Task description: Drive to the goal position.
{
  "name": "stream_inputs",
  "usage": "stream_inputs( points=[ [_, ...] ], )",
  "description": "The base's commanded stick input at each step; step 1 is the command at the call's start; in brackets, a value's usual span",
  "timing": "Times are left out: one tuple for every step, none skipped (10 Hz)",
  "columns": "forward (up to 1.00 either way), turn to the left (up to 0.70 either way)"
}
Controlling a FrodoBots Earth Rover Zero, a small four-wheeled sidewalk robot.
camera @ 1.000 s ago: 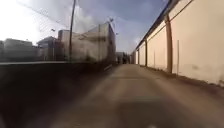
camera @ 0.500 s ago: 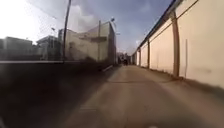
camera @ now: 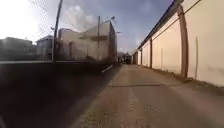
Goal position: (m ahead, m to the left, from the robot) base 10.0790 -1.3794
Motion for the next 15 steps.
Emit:
stream_inputs(
  points=[
    [1.00,0.00],
    [1.00,0.00],
    [1.00,0.00],
    [1.00,0.00],
    [1.00,0.00],
    [1.00,0.00],
    [1.00,0.00],
    [1.00,0.00],
    [1.00,0.00],
    [1.00,0.00],
    [1.00,0.00],
    [1.00,0.00],
    [1.00,0.00],
    [1.00,0.00],
    [1.00,0.00]
  ],
)
